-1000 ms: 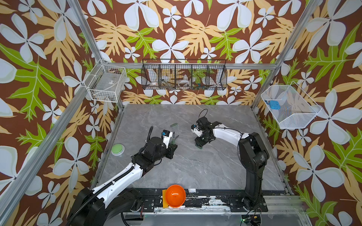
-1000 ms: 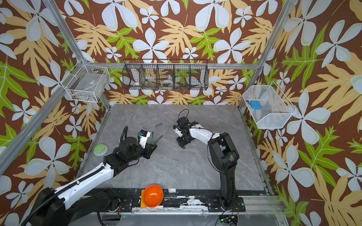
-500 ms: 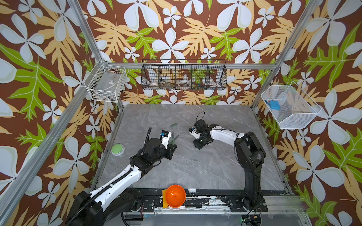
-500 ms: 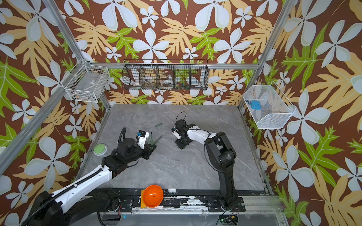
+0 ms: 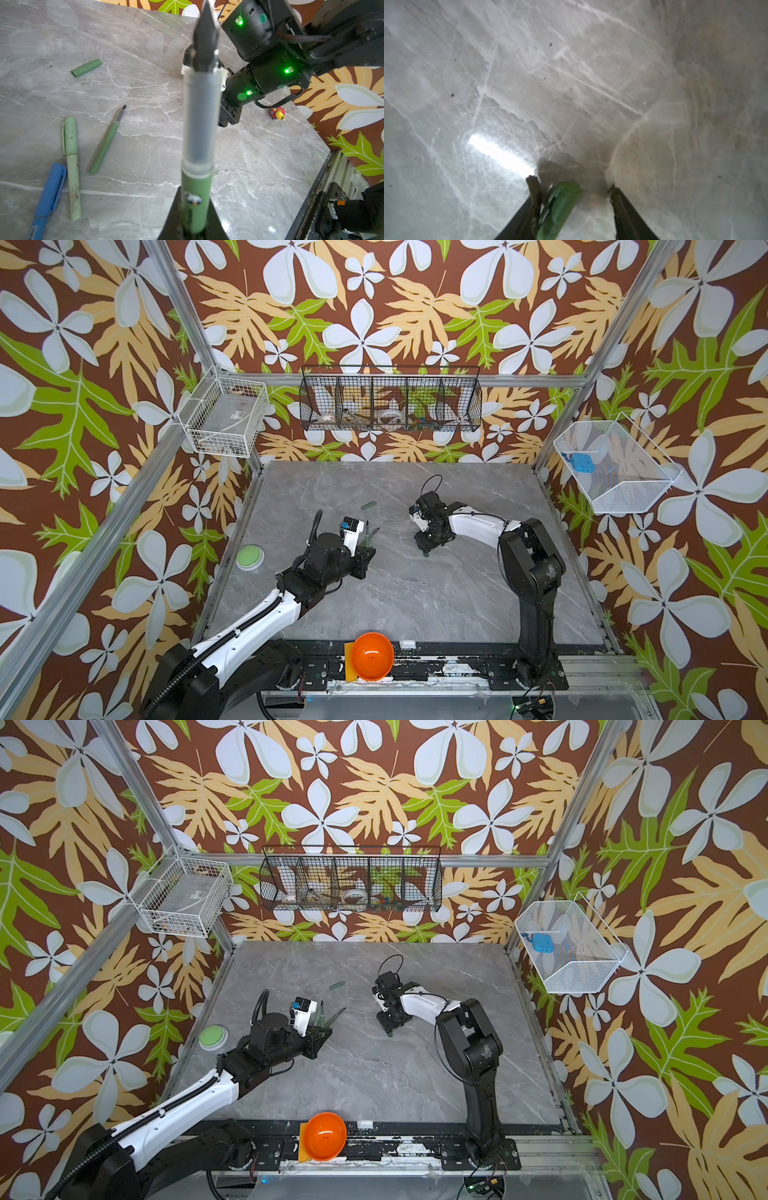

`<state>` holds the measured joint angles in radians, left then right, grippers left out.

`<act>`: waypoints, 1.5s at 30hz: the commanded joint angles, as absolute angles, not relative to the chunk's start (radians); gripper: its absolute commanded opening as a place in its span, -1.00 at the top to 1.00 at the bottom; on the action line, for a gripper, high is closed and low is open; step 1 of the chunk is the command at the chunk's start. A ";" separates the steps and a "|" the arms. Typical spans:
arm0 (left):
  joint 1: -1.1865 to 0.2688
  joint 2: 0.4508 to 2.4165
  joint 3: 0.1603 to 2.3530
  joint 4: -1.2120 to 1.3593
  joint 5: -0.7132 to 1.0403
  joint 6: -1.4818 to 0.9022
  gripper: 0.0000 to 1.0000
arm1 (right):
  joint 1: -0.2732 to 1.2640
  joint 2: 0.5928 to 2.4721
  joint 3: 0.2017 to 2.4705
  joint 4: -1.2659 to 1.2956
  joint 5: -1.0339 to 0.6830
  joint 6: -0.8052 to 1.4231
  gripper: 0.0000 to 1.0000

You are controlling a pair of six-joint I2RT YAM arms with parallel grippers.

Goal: Insert the pens into the pen caps

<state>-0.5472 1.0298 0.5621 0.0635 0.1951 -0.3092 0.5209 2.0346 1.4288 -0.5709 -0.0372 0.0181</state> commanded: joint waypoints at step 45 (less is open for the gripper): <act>-0.719 1.138 0.541 0.363 0.074 -0.254 1.00 | 0.517 1.883 1.263 -0.414 -0.097 0.200 0.63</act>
<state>-0.7143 1.1294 0.5301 0.3073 0.0620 -0.2394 0.5209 1.9160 1.2823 -0.4744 -0.0792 0.2035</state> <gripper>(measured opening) 0.132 0.189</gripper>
